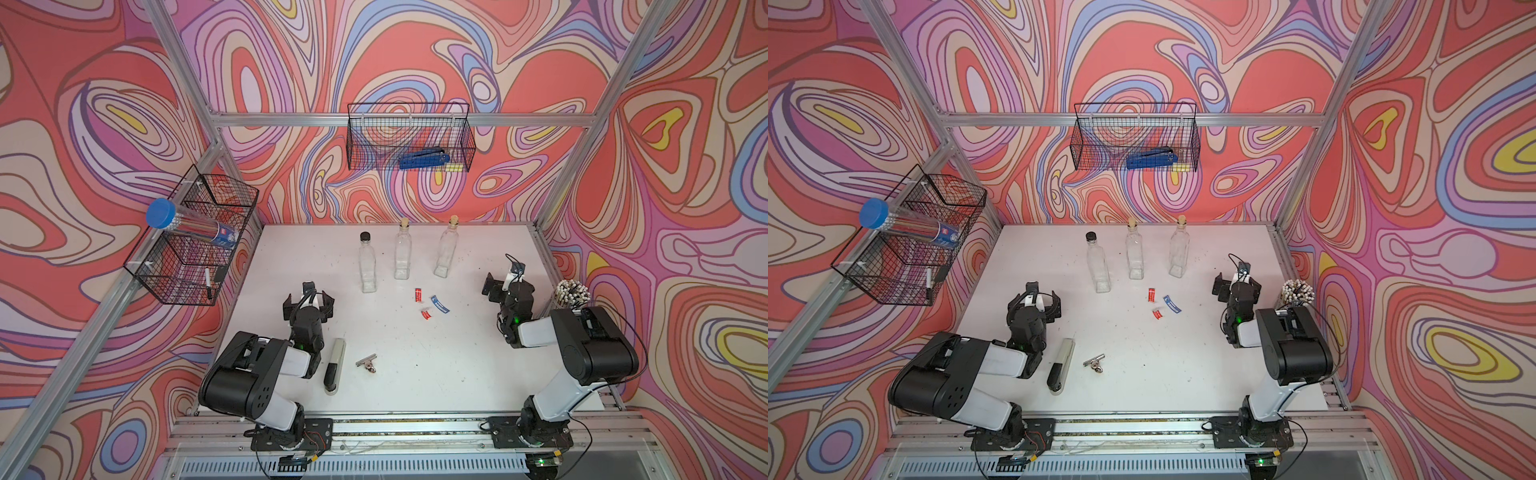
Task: Remove the label from the bottle
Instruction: Reset both arms
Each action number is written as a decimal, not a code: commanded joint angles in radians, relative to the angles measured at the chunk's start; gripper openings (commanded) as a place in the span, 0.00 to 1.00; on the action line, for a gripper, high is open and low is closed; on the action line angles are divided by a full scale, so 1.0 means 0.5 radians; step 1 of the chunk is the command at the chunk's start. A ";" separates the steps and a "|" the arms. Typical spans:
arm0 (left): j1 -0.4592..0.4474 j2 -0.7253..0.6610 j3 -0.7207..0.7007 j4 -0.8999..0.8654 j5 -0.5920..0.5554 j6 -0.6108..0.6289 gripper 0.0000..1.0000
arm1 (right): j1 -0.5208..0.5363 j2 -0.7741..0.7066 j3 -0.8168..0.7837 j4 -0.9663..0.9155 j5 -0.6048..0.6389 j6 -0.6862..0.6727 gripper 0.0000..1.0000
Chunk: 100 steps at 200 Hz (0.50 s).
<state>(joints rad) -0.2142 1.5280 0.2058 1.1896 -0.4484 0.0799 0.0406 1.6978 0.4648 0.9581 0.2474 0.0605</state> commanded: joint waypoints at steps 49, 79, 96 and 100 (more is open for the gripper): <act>0.112 0.078 0.054 0.047 0.284 -0.010 1.00 | -0.008 0.019 -0.022 0.048 -0.007 -0.017 0.98; 0.181 0.022 0.184 -0.287 0.360 -0.088 1.00 | -0.009 0.022 -0.018 0.048 -0.005 -0.016 0.99; 0.198 0.068 0.217 -0.275 0.338 -0.089 1.00 | -0.008 0.019 -0.021 0.050 -0.006 -0.017 0.98; 0.200 0.051 0.230 -0.328 0.341 -0.105 1.00 | -0.009 0.020 -0.021 0.050 -0.006 -0.017 0.98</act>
<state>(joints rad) -0.1291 1.5600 0.2852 1.1015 -0.3054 0.0551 0.0406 1.6978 0.4648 0.9581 0.2459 0.0605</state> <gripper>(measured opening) 0.998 0.984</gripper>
